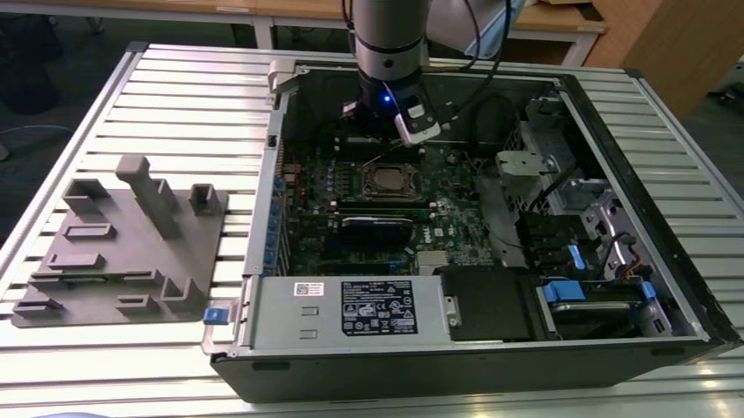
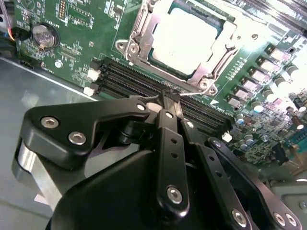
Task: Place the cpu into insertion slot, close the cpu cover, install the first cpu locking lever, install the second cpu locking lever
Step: 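Install the first cpu locking lever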
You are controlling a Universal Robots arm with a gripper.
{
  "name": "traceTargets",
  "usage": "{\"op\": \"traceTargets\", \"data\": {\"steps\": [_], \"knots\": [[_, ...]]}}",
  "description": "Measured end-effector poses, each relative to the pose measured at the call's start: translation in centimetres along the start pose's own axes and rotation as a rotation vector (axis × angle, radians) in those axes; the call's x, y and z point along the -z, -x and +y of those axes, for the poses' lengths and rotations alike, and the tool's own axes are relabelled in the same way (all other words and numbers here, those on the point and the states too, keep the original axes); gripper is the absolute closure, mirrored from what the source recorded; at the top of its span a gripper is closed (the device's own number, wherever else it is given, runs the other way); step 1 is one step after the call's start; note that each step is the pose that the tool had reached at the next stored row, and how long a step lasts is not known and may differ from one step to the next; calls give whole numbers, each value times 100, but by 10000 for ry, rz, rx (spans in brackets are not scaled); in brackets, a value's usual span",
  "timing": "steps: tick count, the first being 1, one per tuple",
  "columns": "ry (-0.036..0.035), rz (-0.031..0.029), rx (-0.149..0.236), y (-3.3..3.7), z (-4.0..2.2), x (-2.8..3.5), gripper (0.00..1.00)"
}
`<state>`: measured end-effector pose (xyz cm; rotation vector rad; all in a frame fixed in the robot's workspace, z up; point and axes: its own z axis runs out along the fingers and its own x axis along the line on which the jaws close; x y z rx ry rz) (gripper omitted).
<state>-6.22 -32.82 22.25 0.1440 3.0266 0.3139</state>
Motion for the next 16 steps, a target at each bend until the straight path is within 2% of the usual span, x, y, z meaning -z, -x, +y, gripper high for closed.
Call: {"op": "traceTargets", "data": {"steps": [3, 6, 10, 16], "knots": [[101, -11, -8, -3, 0, -5, 89], [247, -45, -13, -5, -2, -13, 89], [256, -132, -62, -6, -7, -37, 89], [172, -340, -974, -9, -14, -67, 89]]}}
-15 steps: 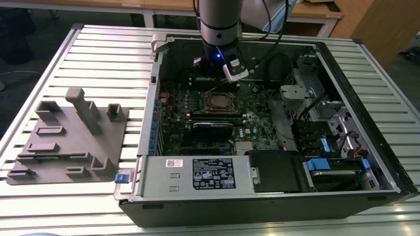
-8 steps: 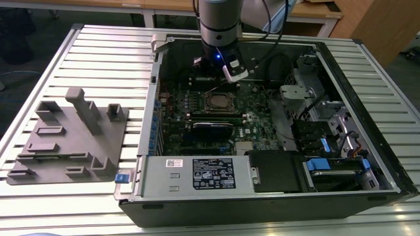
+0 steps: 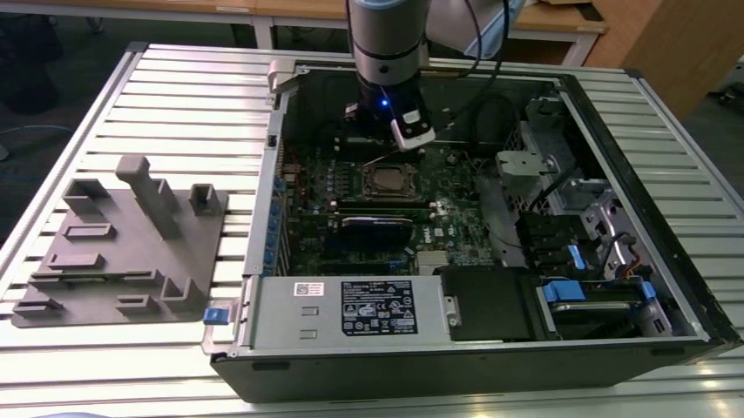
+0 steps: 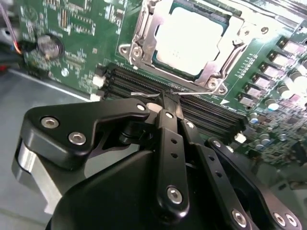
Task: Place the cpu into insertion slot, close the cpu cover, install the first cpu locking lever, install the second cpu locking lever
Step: 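Install the first cpu locking lever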
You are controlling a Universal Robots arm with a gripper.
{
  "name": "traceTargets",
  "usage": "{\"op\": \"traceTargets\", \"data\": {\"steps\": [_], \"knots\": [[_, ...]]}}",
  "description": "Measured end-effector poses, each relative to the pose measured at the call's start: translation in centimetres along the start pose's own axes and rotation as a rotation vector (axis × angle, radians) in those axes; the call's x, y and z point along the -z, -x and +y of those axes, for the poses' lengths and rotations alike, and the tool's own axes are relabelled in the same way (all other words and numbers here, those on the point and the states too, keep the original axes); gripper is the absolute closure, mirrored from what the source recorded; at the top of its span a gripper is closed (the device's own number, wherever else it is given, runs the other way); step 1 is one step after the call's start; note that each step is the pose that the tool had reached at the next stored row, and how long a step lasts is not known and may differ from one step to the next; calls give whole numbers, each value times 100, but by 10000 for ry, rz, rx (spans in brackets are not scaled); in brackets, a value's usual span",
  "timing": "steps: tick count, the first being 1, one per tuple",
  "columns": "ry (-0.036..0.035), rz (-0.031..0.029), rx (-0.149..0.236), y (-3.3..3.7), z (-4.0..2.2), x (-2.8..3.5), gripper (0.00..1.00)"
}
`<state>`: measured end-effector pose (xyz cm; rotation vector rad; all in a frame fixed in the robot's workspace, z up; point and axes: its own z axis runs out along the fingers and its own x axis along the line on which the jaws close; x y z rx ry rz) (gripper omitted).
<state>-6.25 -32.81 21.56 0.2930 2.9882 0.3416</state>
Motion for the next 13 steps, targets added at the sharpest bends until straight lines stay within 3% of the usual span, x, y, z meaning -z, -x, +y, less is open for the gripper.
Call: {"op": "traceTargets", "data": {"steps": [2, 7, 13], "knots": [[-31, -68, -280, 0, -1, -4, 89], [-32, -73, -301, 0, -1, -5, 89], [-63, -153, -632, 15, -1, -18, 89]]}}
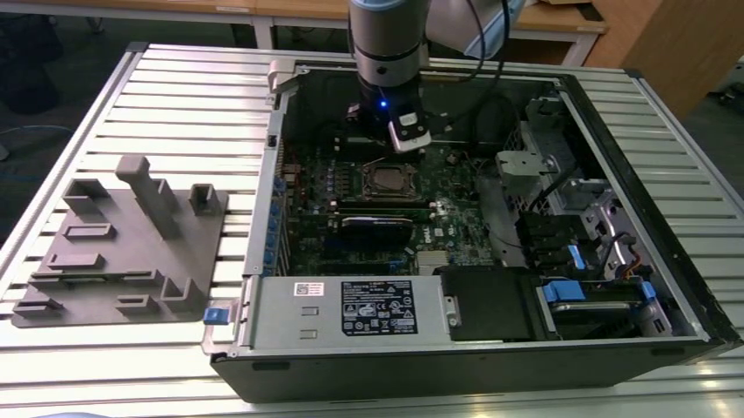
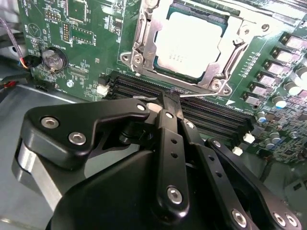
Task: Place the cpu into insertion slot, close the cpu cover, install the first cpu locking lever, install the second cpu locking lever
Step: 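Install the first cpu locking lever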
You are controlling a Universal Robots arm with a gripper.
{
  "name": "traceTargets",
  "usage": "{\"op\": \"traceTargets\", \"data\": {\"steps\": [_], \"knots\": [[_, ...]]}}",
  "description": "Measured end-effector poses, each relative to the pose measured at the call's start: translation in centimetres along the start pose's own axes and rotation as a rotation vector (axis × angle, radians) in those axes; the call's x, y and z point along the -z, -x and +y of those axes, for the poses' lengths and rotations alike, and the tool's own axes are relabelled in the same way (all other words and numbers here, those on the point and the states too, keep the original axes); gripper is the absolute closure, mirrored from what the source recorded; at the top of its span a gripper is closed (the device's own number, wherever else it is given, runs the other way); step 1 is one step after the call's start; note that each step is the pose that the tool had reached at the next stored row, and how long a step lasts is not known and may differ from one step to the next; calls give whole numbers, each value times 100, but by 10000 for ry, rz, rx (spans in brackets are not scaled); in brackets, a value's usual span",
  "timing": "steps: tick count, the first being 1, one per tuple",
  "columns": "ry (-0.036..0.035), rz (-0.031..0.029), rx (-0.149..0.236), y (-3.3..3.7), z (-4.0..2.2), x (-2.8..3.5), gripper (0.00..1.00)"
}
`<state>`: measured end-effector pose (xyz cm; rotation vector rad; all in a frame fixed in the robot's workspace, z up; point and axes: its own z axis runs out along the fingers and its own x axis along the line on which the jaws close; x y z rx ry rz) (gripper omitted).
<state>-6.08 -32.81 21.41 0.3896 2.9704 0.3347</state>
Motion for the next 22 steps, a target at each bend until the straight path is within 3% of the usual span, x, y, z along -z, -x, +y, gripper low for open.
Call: {"op": "traceTargets", "data": {"steps": [3, 7, 16, 22], "knots": [[-10, -21, -86, 3, 2, -2, 89], [-41, -98, -404, 1, 11, -7, 89], [-89, -209, -867, -7, 34, -15, 89], [-73, -248, -912, -11, 40, -18, 89]]}}
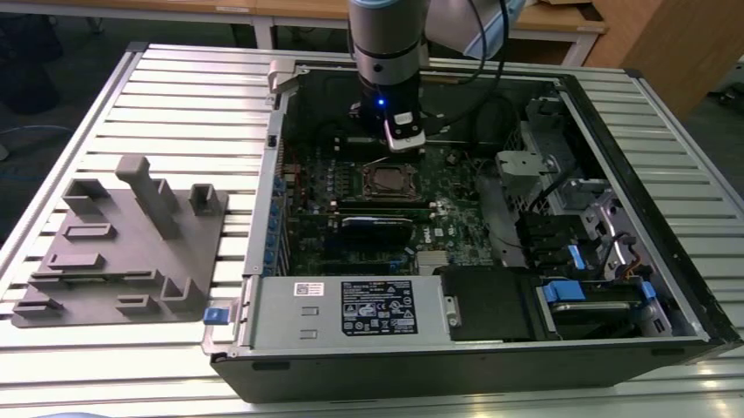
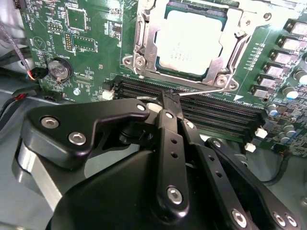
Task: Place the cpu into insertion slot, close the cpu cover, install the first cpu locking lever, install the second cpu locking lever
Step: 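Install the first cpu locking lever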
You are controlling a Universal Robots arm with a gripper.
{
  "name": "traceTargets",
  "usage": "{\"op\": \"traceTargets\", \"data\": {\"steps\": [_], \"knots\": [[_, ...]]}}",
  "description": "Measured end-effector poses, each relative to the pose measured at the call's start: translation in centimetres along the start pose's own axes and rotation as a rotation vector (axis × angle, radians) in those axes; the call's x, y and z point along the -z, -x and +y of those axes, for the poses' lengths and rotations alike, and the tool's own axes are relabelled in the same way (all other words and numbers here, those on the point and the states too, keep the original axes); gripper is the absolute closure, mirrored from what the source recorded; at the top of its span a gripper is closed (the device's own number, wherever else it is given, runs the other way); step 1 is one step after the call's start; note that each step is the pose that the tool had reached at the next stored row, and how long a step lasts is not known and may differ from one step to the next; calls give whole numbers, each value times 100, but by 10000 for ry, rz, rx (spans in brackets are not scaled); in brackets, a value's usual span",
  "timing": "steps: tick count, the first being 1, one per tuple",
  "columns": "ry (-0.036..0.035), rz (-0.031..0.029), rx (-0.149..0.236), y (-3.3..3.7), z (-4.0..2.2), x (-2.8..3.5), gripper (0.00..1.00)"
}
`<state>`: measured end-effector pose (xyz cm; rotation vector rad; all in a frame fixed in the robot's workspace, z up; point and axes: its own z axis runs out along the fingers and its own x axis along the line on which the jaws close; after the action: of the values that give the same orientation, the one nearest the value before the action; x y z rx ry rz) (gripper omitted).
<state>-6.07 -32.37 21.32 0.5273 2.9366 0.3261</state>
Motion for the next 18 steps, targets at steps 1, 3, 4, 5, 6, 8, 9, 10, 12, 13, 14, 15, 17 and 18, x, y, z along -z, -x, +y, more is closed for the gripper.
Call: {"op": "traceTargets", "data": {"steps": [1, 3, 4, 5, 6, 8, 9, 10, 12, 13, 14, 15, 17, 18], "knots": [[50, -39, 5, -2, -1, -2, 89], [86, -76, 14, -4, -1, -2, 89], [90, -84, 15, -6, -2, -2, 89], [90, -88, 14, -12, -5, -1, 89], [92, -89, 13, -17, -6, 0, 89], [92, -90, 1, -21, -8, 0, 89], [89, -97, -26, -22, -9, 0, 89], [84, -108, -69, -23, -9, -1, 89], [77, -132, -157, -25, -11, -4, 89], [73, -147, -207, -27, -12, -6, 89], [69, -162, -256, -29, -13, -8, 89], [65, -179, -305, -31, -14, -11, 89], [58, -215, -407, -36, -17, -17, 89], [51, -229, -457, -38, -19, -17, 89]]}}
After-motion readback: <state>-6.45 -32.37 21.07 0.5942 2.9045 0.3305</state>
